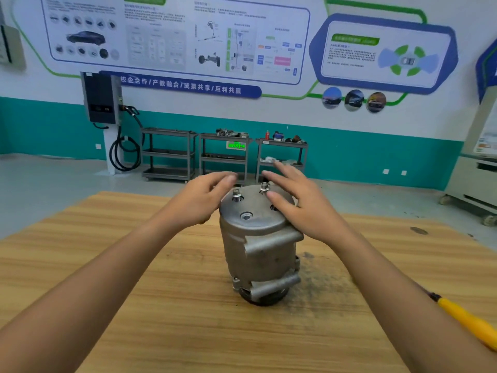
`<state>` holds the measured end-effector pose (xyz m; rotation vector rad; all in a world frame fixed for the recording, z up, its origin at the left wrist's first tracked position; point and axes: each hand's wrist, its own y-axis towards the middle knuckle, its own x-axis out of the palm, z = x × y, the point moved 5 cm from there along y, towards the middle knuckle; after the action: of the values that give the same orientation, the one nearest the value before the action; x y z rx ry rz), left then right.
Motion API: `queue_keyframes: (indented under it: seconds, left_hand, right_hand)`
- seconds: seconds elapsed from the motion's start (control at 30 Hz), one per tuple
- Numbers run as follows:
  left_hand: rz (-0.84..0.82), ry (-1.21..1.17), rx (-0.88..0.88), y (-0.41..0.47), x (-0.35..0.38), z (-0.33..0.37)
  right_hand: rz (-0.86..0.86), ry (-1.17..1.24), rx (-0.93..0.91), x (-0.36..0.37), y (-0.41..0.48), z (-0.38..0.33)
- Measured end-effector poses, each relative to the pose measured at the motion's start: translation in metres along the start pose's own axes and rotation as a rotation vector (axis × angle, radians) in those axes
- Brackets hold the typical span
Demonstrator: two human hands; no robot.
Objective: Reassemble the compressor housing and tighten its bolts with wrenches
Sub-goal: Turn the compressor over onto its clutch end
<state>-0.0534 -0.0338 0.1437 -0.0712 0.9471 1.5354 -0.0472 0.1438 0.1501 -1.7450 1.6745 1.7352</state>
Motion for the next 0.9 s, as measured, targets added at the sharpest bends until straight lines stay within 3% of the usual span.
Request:
queue_keyframes:
  seconds: [0.1,0.17,0.27,0.37,0.47,0.6,0.77,0.9]
  left_hand:
    - [0.113,-0.734,-0.345,-0.020,0.001,-0.007]
    - [0.062,-0.887,-0.398,-0.035,0.014,0.006]
    - [-0.041,-0.814,-0.370,-0.057,0.028,0.027]
    - [-0.090,-0.592,-0.319,-0.073,0.029,0.035]
    - [-0.094,-0.421,-0.206,-0.080,0.034,0.041]
    - [-0.194,-0.434,-0.168,-0.083,0.040,0.050]
    - [-0.233,-0.566,-0.264,-0.087,0.042,0.052]
    - [-0.323,-0.599,-0.282,-0.094,0.045,0.055]
  right_hand:
    - [0.372,0.115,-0.182,-0.017,-0.023,-0.035]
    - [0.356,0.073,-0.330,-0.009,-0.038,-0.068]
    - [0.149,0.083,-0.288,0.008,-0.050,-0.090]
    - [-0.023,0.185,-0.210,0.012,-0.060,-0.084]
    - [-0.133,0.119,-0.198,0.014,-0.067,-0.084]
    - [-0.157,0.083,-0.204,0.006,-0.068,-0.090]
    - [-0.153,-0.020,-0.288,0.005,-0.071,-0.092]
    - [-0.203,0.118,-0.237,0.007,-0.076,-0.083]
